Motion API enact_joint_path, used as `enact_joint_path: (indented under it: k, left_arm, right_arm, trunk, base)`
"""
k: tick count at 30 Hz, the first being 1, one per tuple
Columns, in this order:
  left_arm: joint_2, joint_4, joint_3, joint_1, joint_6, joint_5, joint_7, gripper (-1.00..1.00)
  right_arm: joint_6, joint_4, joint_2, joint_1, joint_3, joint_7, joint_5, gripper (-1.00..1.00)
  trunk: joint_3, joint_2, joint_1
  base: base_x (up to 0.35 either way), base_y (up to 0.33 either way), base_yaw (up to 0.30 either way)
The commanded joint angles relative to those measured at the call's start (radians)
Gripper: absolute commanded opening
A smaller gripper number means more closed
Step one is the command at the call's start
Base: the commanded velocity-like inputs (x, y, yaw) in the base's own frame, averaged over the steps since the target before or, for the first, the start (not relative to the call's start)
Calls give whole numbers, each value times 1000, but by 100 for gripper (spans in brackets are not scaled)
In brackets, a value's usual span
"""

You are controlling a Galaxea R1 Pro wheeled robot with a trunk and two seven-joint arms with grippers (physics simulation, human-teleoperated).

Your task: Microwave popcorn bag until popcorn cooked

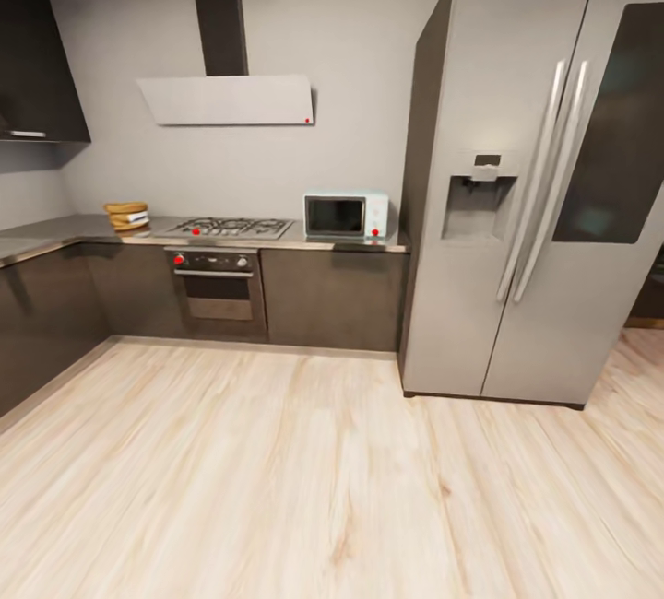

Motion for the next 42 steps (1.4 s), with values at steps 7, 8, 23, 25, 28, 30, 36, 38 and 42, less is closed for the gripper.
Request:
enact_joint_path:
  k: [7,8,23,25,28,30,36,38,42]
  left_arm:
    - [0,0,0,0,-4,7,-1,100]
    - [0,0,0,0,-4,7,-1,100]
    - [0,0,-1,0,-8,7,0,100]
    - [0,0,-1,0,-9,7,-1,100]
    - [0,0,-1,0,-9,7,0,100]
    - [0,0,-1,0,-9,7,0,100]
    - [0,0,-1,0,-9,6,-1,100]
    - [0,0,-1,0,-8,6,-1,100]
    - [0,1,-1,0,-6,6,0,100]
  right_arm:
    - [-4,1,0,0,1,0,1,100]
    - [-4,1,0,0,1,0,2,100]
    - [-4,1,0,0,1,0,1,100]
    - [-4,1,0,0,1,0,1,100]
    - [-4,1,0,0,1,0,0,100]
    - [-4,1,0,0,1,0,0,100]
    - [-4,1,0,0,1,0,0,100]
    - [-4,1,0,0,1,0,1,100]
    - [-4,1,0,0,1,0,1,100]
  trunk:
    - [-1,0,1]
    - [-1,0,1]
    - [-1,0,1]
    - [-1,0,1]
    - [-1,0,1]
    - [-1,0,1]
    - [-1,0,1]
    - [-1,0,1]
    - [-1,0,1]
  base:
    - [325,38,0]
    - [325,94,0]
    - [325,102,0]
    - [325,103,0]
    - [325,103,0]
    - [325,103,0]
    - [325,103,0]
    - [325,103,0]
    - [325,103,0]
